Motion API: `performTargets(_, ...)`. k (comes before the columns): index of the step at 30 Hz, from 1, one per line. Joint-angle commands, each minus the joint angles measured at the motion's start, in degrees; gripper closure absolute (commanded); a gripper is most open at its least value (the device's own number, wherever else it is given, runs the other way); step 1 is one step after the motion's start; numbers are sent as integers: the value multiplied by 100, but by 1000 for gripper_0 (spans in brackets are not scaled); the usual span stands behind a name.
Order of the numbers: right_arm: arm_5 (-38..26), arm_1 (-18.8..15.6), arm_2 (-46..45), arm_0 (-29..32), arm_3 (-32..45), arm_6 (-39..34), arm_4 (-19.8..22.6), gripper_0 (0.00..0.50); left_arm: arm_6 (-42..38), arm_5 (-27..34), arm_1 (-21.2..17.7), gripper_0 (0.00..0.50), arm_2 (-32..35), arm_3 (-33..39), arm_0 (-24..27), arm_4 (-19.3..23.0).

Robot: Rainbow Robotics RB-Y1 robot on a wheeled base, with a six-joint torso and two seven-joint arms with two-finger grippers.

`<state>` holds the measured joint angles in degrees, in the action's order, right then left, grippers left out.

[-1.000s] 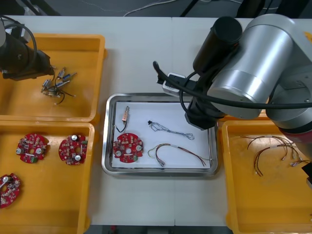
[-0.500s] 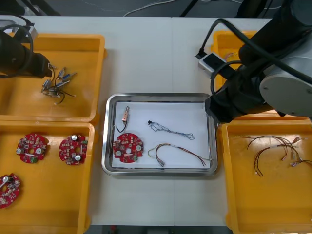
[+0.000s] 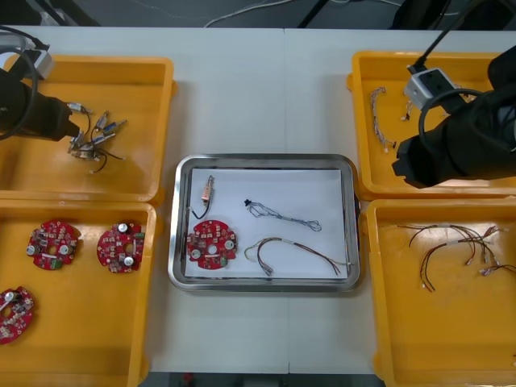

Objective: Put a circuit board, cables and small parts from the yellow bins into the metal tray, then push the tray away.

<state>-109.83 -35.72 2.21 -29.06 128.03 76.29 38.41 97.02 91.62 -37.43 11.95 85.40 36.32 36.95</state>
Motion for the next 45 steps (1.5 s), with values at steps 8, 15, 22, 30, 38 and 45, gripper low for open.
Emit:
performTargets(8, -17, -234, -1223, 1095, 328, -167, -290, 0, 704, -444, -273, 0, 53, 469, -670, 304)
performTargets(15, -17, -401, -1574, 1517, 346, -282, -211, 0, 757, -584, -273, 0, 18, 469, -731, 366)
performTargets(22, -17, -541, -1768, 1763, 346, -396, -176, 0, 713, -602, -265, 0, 0, 442, -626, 304)
performTargets(30, -17, -576, -1899, 1851, 346, -528, 18, 0, 695, -707, -247, 0, -228, 425, -688, 120)
performTargets(38, -17, -603, -1917, 1886, 346, -616, 150, 0, 827, -1085, -256, 0, -404, 425, -890, 76)
performTargets(45, -17, -603, -1935, 1965, 390, -677, 299, 0, 1689, -1147, -256, 0, -228, 258, -951, 296)
